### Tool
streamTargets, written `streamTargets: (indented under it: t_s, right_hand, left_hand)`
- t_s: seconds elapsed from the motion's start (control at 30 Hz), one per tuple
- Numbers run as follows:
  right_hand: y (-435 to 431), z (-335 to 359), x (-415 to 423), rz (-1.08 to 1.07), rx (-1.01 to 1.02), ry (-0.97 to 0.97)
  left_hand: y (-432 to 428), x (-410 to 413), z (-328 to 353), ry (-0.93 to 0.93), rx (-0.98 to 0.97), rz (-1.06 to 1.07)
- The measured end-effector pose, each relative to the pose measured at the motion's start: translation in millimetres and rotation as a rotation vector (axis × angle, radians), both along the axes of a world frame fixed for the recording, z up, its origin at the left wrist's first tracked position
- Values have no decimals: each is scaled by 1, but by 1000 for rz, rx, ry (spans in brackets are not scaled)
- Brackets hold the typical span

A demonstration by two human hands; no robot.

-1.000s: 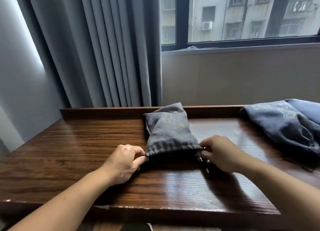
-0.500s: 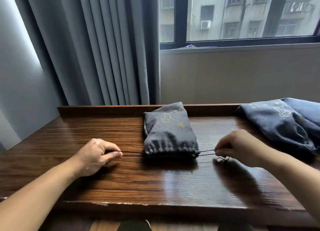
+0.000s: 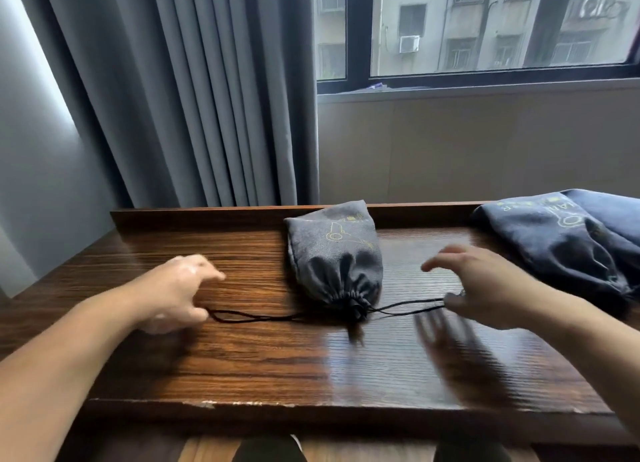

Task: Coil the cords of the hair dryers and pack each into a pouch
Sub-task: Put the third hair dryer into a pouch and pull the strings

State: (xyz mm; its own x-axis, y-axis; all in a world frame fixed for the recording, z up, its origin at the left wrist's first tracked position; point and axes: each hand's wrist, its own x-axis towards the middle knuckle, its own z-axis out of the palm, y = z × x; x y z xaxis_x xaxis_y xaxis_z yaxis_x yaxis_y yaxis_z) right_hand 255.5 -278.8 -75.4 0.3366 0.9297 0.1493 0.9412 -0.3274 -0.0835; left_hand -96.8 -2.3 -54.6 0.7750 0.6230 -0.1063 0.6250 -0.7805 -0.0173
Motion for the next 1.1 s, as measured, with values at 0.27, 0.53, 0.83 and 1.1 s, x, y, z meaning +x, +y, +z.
streamTargets:
  t_s: [0.27,0.53,0.83,1.1]
  right_hand:
    - [47,-13,-69,163,77,303]
    - [60,-30,-82,190,288,371]
    - [76,-30,-84,209,421,543]
    - [76,-34,-71,68,474,532]
  left_hand:
    - [-109,111,-52,-557,-30,3]
    - [-101,122,-70,-878,-191,24]
    - [-100,115,-62,-943,-347,-3]
    - [-104,119,-61,-982,-200,-21]
